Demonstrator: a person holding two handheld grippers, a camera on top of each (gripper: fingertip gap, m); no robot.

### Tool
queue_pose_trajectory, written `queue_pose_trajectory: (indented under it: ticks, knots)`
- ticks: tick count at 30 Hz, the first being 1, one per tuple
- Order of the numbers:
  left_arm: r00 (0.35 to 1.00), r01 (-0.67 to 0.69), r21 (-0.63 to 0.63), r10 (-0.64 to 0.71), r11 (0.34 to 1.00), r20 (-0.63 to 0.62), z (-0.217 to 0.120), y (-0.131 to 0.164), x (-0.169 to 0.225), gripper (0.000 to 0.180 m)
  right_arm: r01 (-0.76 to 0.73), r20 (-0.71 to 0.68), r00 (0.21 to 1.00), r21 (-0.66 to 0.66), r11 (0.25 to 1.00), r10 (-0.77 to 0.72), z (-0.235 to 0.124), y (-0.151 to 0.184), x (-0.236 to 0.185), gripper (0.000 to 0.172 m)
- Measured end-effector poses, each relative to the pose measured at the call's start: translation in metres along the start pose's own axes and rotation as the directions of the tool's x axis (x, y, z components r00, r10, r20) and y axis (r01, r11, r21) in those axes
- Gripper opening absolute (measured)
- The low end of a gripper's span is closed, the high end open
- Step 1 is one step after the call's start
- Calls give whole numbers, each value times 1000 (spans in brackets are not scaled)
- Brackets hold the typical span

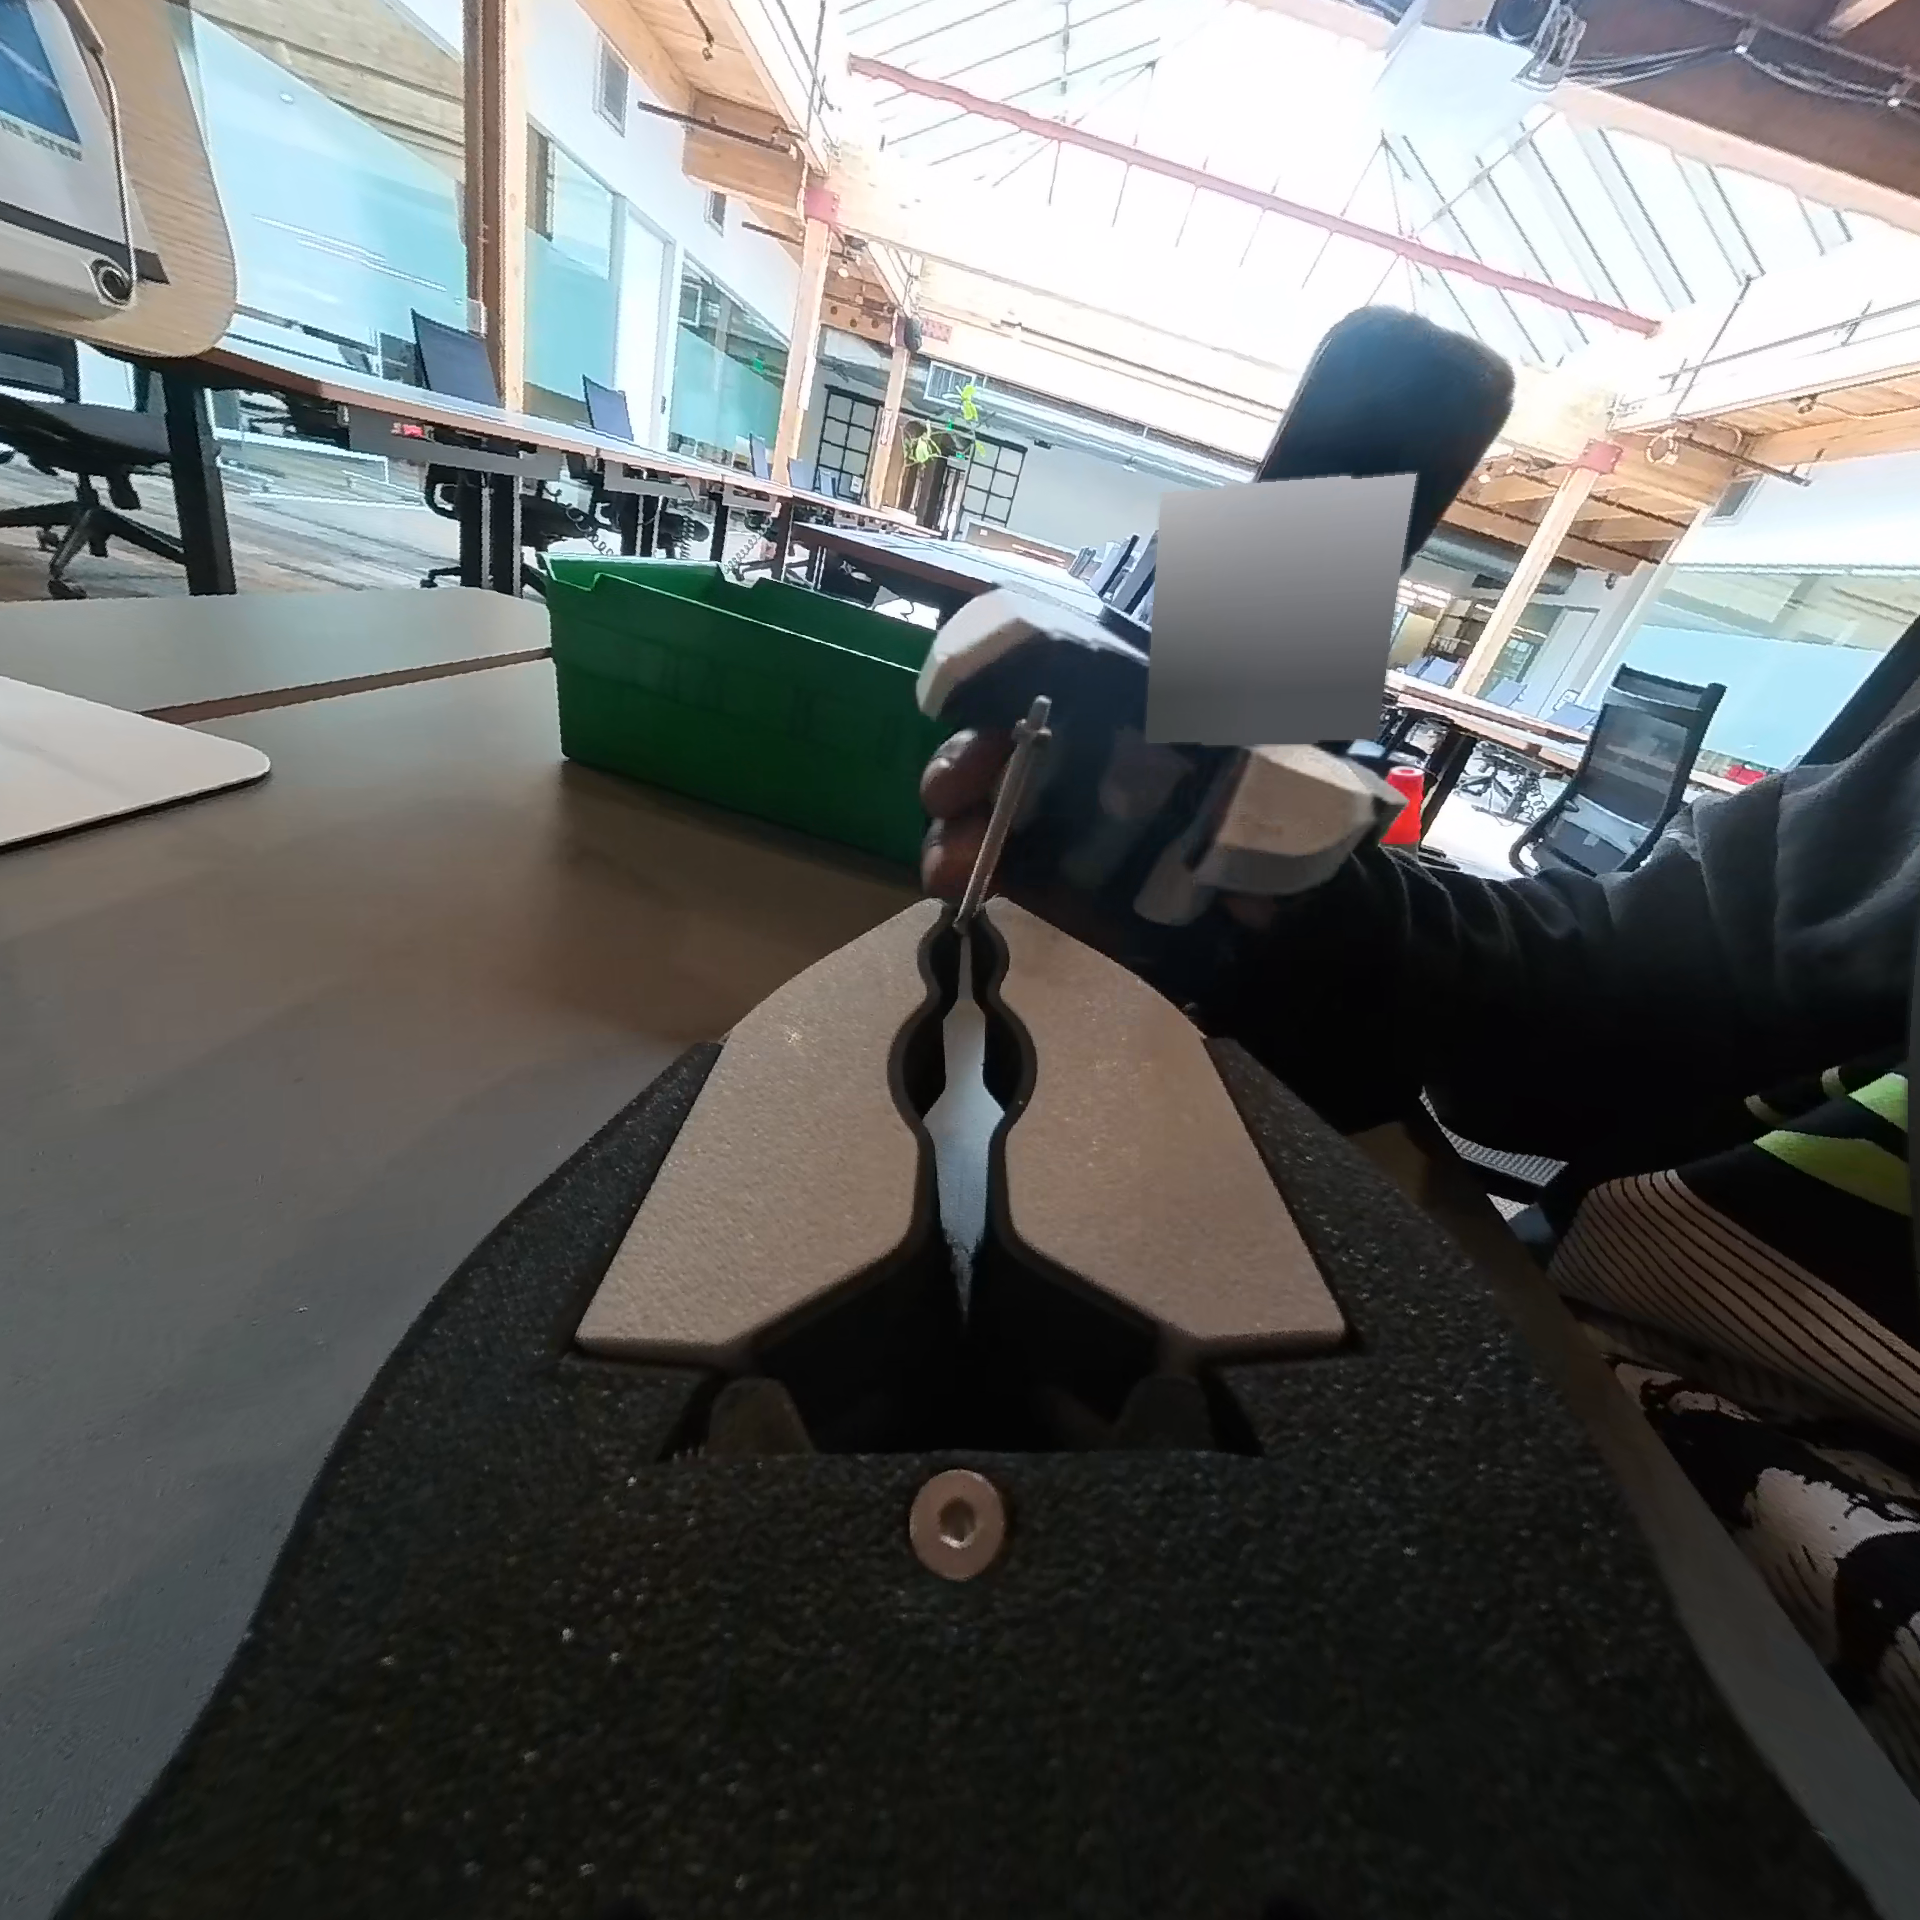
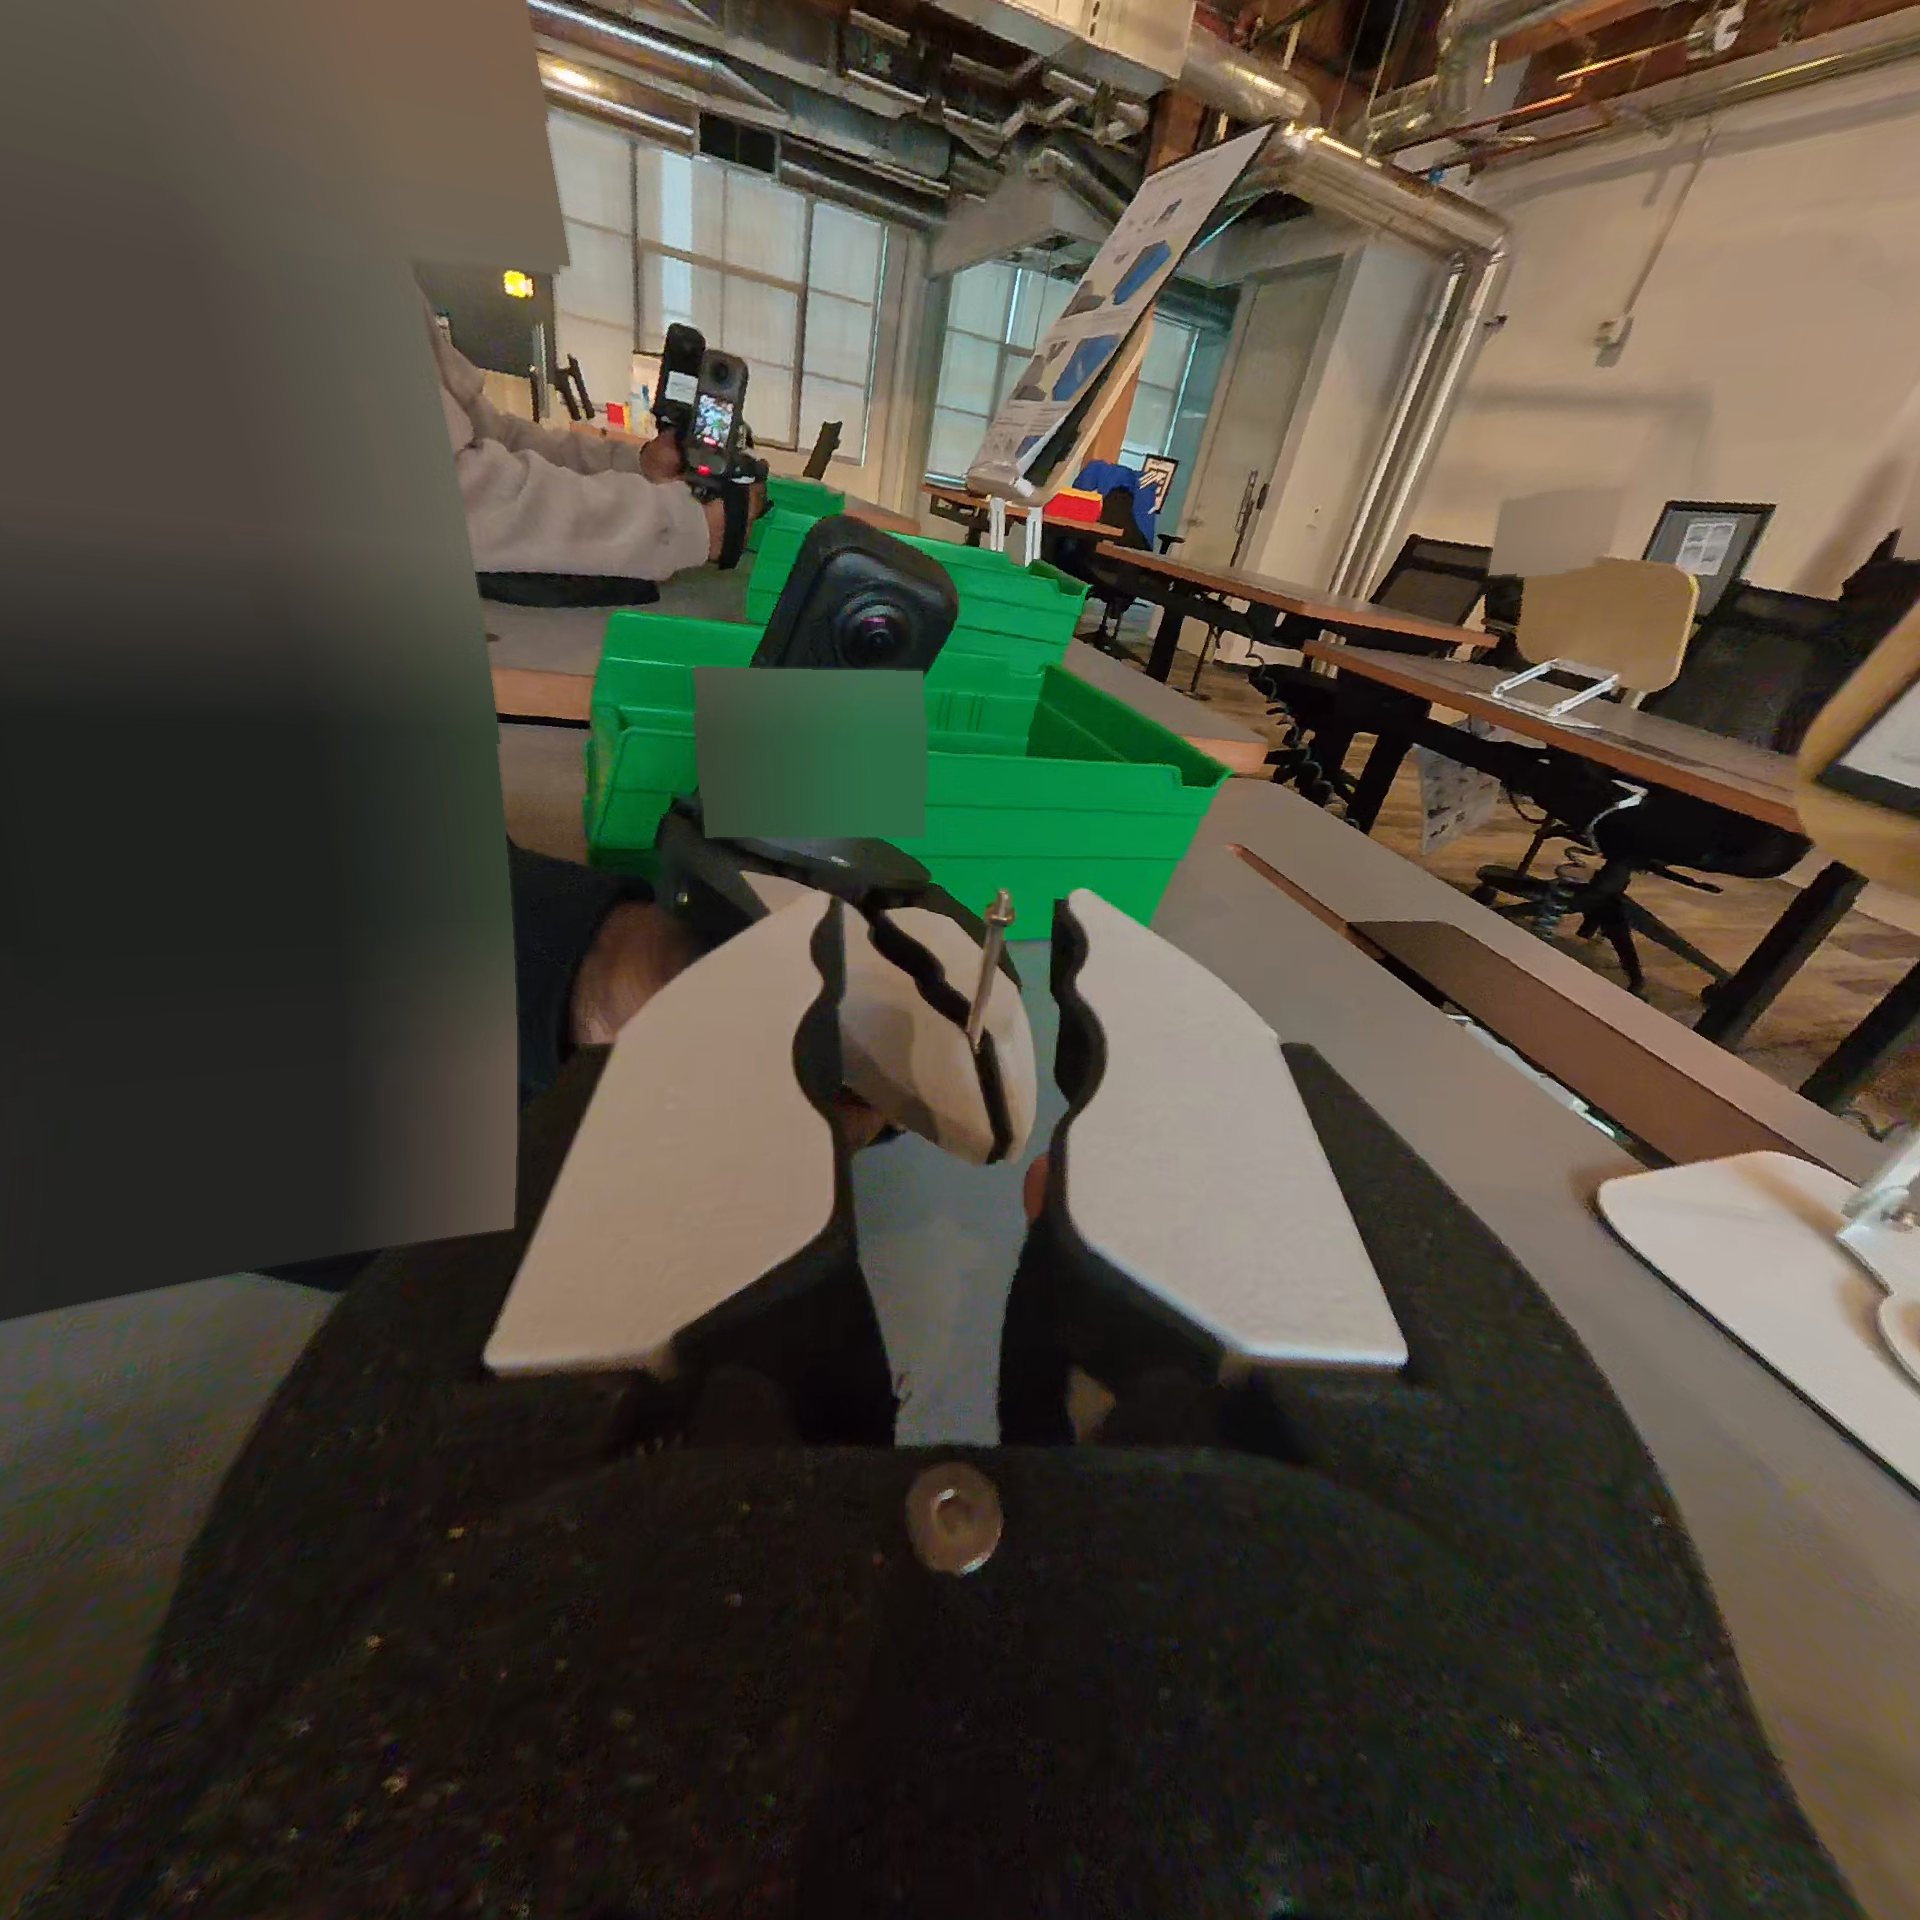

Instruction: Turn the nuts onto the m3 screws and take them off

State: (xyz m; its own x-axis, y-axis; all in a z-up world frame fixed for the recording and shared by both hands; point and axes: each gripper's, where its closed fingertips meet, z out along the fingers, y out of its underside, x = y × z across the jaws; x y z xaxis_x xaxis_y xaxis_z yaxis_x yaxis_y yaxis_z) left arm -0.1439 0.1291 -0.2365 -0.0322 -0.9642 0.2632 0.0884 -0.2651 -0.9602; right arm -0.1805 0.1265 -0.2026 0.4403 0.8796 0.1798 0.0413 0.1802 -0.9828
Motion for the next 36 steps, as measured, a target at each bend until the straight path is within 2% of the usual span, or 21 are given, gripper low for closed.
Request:
queue_pose_trajectory:
  ticks: [5,7,11,13,17,26,36]
  knots:
    - [1000,3,1,-3,1000,5,0,0,-1,1,10,27,1000,-11,1000,-10,3,2,-5,37]
    - [1000,4,4,-4,1000,9,0,0,-1,1,9,20,1000,-14,1000,-9,1,1,-4,31]
    - [1000,10,13,-11,1000,15,-1,-1,-3,1,0,3,1000,-17,1000,0,-8,0,0,9]
    - [1000,12,15,-13,1000,14,-2,-2,-3,1,-18,1,1000,-7,1000,18,-12,-3,1,7]
    - [1000,10,12,-10,1000,11,-1,-1,-2,1,-15,-21,1000,6,1000,16,-14,-4,5,8]
    - [1000,3,-3,-3,1000,2,0,0,0,1,21,-4,1000,2,1000,-21,0,-1,-1,33]
    - [1000,17,16,-18,1000,16,-2,-2,-3,1,-1,-13,1000,-5,1000,1,-10,-2,3,6]
